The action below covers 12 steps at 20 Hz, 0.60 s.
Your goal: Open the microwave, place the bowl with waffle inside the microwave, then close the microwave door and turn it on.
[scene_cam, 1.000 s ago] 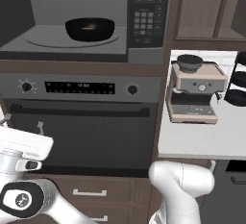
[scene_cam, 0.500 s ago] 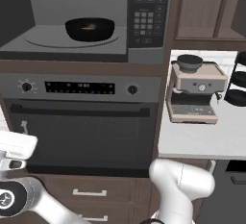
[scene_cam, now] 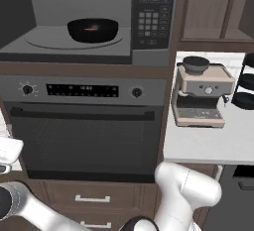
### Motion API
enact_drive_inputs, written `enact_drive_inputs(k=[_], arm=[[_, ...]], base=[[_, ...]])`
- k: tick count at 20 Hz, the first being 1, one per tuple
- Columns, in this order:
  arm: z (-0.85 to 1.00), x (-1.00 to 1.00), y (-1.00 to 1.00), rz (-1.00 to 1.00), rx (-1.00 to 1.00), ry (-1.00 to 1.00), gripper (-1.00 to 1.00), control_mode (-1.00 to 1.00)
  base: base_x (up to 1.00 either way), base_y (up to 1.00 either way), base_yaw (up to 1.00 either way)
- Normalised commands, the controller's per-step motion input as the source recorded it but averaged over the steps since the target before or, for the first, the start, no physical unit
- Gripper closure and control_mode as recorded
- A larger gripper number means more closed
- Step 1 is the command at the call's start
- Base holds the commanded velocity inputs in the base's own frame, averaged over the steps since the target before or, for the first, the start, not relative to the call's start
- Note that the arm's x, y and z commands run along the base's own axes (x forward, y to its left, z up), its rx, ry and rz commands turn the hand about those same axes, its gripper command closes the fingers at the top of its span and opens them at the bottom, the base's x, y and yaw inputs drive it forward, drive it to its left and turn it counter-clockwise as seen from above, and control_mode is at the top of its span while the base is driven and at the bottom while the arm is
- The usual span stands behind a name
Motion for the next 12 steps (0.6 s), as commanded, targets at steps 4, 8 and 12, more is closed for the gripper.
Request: enact_drive_inputs(k=[4,8,12], arm=[[0.06,0.04,0.22,0.0,0.0,0.0,-1.0,-1.0],[0.11,0.03,0.15,-0.01,0.0,0.0,-1.0,-1.0],[0.12,0.07,0.19,-0.03,0.0,0.0,-1.0,-1.0]], base=[[0.0,0.0,0.0],[0.0,0.0,0.0],[0.0,0.0,0.0]])
